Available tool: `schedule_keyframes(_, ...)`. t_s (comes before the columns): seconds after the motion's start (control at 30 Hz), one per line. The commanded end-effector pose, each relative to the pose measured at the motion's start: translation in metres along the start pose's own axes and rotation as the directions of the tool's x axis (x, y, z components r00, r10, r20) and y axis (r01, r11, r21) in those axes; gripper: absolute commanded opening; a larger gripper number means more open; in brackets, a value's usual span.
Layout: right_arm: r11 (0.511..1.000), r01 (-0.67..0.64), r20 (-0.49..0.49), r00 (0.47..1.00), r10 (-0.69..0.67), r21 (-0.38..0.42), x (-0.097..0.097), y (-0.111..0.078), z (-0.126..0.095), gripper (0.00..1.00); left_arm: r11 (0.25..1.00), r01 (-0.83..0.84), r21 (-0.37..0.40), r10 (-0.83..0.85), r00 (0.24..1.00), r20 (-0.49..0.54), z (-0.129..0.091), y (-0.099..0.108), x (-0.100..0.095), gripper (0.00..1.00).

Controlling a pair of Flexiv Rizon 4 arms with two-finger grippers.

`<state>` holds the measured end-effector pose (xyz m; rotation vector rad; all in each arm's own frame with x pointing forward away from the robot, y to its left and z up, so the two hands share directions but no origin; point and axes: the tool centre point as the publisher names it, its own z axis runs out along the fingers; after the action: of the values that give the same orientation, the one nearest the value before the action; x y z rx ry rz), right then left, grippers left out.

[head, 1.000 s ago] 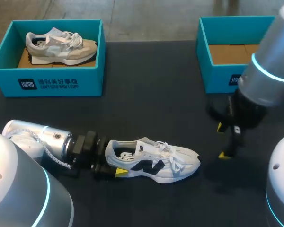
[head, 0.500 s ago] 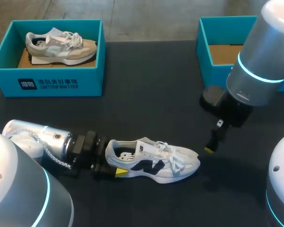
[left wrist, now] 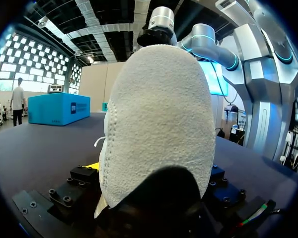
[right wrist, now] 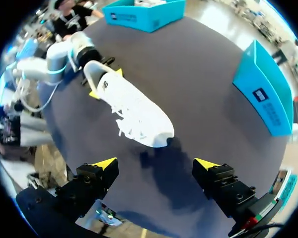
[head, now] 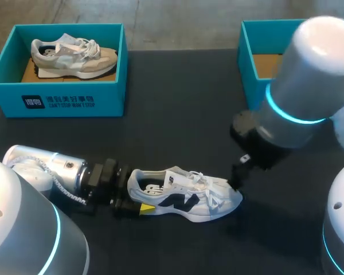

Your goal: Take the shoe out of the shoebox, open the shoe tongue, remove and reinsert the insole, then place the shoe into the shoebox

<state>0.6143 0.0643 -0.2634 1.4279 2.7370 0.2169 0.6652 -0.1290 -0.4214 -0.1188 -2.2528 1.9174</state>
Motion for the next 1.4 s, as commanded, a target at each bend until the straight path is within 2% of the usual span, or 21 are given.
schedule_keyframes(0.03,0.975,-0.167,0.160,0.977,0.143,0.145,0.032,0.031,0.004,1.00,1.000,0.000,-0.001,0.000,1.000,0.002,0.001,0.001,-0.001,0.00)
schedule_keyframes(0.07,0.955,-0.255,0.156,0.960,0.231,0.153,0.037,0.032,0.004,1.00,1.000,0.000,-0.001,0.000,1.000,0.002,0.001,0.001,-0.001,0.00)
schedule_keyframes(0.13,0.944,-0.304,0.181,0.943,0.280,0.124,0.049,0.034,0.004,1.00,1.000,0.000,-0.001,0.000,1.000,0.002,0.001,0.001,-0.001,0.00)
schedule_keyframes(0.6,0.944,-0.304,0.181,0.943,0.280,0.124,0.049,0.034,0.004,1.00,1.000,0.000,-0.001,0.000,1.000,0.002,0.001,0.001,-0.001,0.00)
schedule_keyframes(0.67,0.921,-0.368,0.237,0.913,0.331,0.131,0.058,0.038,0.008,1.00,1.000,0.000,-0.001,0.000,1.000,0.002,0.001,0.001,-0.001,0.00)
schedule_keyframes(0.8,0.891,-0.442,0.264,0.876,0.404,0.105,0.078,0.045,0.018,1.00,1.000,0.000,-0.001,0.000,1.000,0.002,0.001,0.001,-0.001,0.00)
schedule_keyframes(0.97,0.845,-0.527,0.304,0.822,0.481,0.088,0.094,0.051,0.028,1.00,1.000,0.000,-0.001,0.000,1.000,0.002,0.001,0.001,-0.001,0.00)
schedule_keyframes(1.23,0.829,-0.556,0.359,0.789,0.499,0.068,0.112,0.073,0.029,1.00,1.000,0.000,-0.001,0.000,1.000,0.002,0.001,0.001,-0.001,0.00)
schedule_keyframes(1.4,0.816,-0.575,0.398,0.764,0.507,0.064,0.114,0.086,0.030,1.00,1.000,0.000,-0.001,0.000,1.000,0.002,0.001,0.001,-0.001,0.00)
